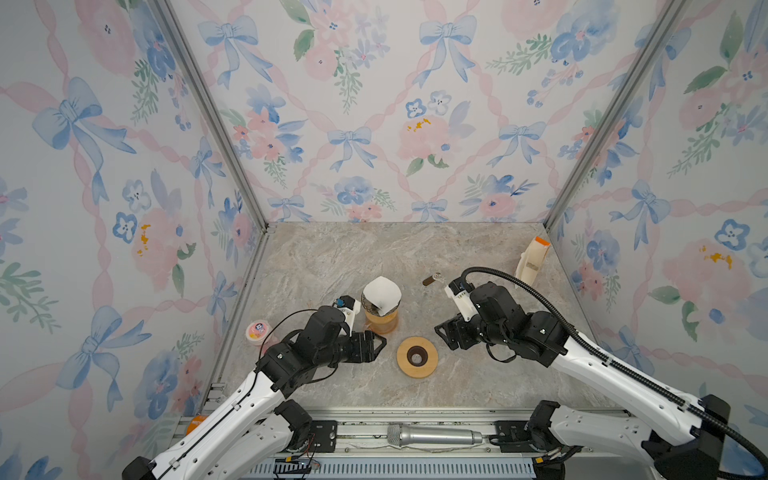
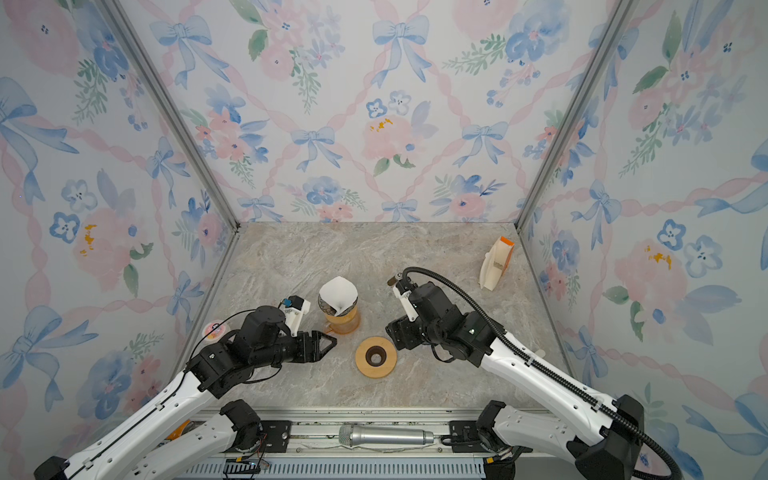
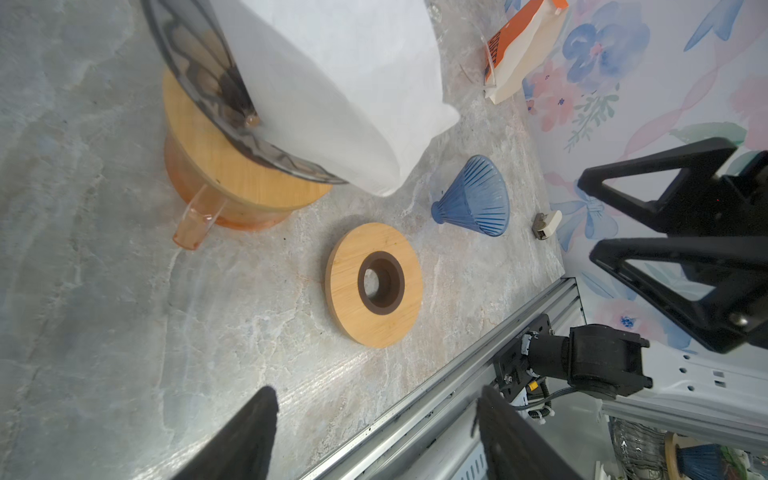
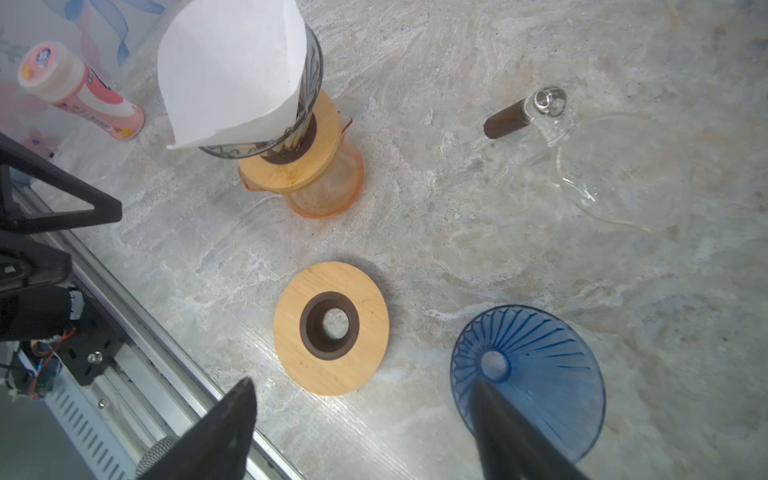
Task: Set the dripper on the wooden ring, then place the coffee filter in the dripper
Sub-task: 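Open both grippers and draw them back from the filtered dripper, then lower the left gripper to the bamboo ring's edge while the right gripper hovers nearby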
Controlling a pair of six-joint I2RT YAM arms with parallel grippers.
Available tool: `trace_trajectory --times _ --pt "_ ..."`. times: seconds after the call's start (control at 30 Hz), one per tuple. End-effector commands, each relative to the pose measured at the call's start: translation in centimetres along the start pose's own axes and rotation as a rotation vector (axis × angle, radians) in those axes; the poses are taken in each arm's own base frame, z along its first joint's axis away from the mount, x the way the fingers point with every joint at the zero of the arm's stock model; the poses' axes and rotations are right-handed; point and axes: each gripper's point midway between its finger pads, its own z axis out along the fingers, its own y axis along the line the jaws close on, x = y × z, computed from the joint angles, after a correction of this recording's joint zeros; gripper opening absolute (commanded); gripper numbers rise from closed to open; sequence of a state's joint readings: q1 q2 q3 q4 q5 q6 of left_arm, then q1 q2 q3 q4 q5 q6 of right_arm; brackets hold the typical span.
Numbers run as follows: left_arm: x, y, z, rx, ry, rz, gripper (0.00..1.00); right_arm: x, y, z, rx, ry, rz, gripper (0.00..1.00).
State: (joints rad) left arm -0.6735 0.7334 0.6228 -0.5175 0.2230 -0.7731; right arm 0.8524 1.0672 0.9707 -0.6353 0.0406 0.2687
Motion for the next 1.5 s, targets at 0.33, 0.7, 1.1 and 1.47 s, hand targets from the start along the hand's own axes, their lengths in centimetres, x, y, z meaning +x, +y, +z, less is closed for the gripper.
trace_trajectory --times 0.33,0.7,1.1,1.47 --pt "2.4 0.8 3.9 0.203 -0.11 -0.186 0.81 1.6 -0.4 0.3 0.034 -0.024 -0.087 0.97" --pt "4.6 1.8 7.4 0.237 -0.049 -0.29 0.81 2.7 -2.5 0.7 0.042 0.014 -0.038 0.97" --pt "6.5 1.5 10.4 0.199 0.07 -0.356 0.82 2.8 -3.3 1.3 0.004 0.017 0.004 0.97" --pt "7.8 0.7 13.4 0.206 0.143 -0.399 0.76 3.1 -4.3 1.1 0.001 0.005 0.033 0.96"
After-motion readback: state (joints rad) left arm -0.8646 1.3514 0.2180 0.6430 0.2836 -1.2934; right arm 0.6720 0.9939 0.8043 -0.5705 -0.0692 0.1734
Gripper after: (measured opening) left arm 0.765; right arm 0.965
